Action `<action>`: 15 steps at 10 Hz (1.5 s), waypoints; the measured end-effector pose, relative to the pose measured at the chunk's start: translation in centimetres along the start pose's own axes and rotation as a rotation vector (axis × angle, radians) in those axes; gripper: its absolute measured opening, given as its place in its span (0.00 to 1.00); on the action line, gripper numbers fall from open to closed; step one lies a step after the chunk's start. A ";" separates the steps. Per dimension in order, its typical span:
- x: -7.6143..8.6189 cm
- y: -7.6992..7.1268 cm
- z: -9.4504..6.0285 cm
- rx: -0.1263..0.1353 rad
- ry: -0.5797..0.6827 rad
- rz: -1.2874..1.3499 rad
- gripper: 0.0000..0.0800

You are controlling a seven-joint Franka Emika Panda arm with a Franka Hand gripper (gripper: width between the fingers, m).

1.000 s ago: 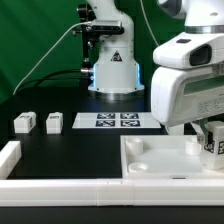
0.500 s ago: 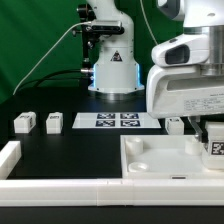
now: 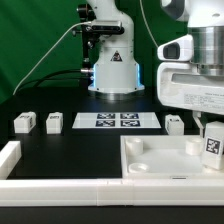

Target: Assemble one leg

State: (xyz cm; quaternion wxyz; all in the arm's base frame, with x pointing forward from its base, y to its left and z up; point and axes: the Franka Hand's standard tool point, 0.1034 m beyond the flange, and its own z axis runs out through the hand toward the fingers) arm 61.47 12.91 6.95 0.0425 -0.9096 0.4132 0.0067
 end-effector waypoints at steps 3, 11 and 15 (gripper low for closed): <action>-0.2 -0.1 0.1 0.001 -0.002 0.317 0.37; 0.0 0.1 0.2 -0.005 0.001 -0.275 0.80; 0.4 0.4 0.4 -0.018 0.006 -0.781 0.81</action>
Offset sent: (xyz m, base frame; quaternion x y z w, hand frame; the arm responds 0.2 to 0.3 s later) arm -0.0007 -0.0010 -0.0023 0.0002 0.0101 0.1855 0.9826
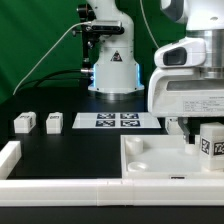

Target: Assemble one leg

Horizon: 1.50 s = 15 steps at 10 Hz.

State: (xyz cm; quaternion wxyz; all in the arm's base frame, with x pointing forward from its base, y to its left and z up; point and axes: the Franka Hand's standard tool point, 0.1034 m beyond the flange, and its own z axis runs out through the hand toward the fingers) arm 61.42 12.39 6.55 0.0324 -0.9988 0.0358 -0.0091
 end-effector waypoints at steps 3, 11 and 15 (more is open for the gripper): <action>0.0 0.1 0.0 -0.014 0.001 -0.288 0.81; 0.1 0.3 0.0 -0.018 0.000 -0.410 0.36; 0.0 0.2 0.0 -0.013 0.001 -0.205 0.37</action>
Offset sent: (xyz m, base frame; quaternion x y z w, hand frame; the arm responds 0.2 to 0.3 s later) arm -0.0013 -0.0002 -0.0007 -0.0008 0.0011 -0.2960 0.9552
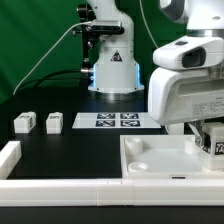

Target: Assemble one leg

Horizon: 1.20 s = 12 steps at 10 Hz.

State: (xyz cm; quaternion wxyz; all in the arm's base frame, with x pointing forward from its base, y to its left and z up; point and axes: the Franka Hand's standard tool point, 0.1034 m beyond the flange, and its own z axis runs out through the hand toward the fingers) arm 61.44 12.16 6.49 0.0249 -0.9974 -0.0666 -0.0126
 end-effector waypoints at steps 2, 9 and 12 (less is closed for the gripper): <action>0.0 -0.1 0.1 0.004 0.024 0.306 0.37; -0.2 -0.5 0.1 0.020 0.033 1.230 0.37; -0.2 -0.4 0.1 0.029 0.026 1.478 0.38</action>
Offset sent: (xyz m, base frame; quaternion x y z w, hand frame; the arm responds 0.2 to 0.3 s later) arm -0.0073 0.0019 0.0015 -0.0012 0.0140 0.3657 0.9306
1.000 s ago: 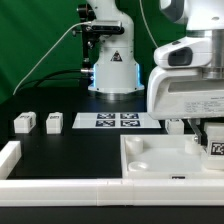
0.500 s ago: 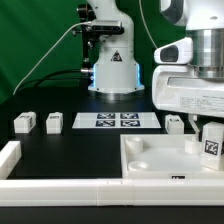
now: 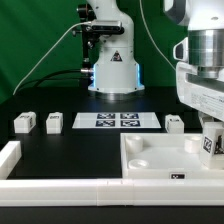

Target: Assemble one leg

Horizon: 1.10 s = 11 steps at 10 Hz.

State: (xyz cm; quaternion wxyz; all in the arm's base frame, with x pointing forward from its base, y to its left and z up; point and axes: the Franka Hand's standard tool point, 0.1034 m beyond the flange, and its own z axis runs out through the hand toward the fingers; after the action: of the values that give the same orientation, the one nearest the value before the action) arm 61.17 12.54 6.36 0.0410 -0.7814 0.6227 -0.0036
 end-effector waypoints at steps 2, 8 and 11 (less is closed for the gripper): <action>0.0 0.0 0.0 0.000 -0.001 -0.101 0.67; 0.3 0.1 0.2 -0.005 0.000 -0.744 0.81; 0.3 0.0 0.2 -0.014 0.014 -1.092 0.81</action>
Offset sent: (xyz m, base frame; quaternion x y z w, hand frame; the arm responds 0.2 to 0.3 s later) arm 0.0005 -0.0039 -0.0002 0.0043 -0.0016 -0.0231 0.9997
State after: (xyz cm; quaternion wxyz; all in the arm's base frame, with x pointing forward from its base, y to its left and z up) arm 61.21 12.24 6.18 0.0240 -0.9913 0.1266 -0.0257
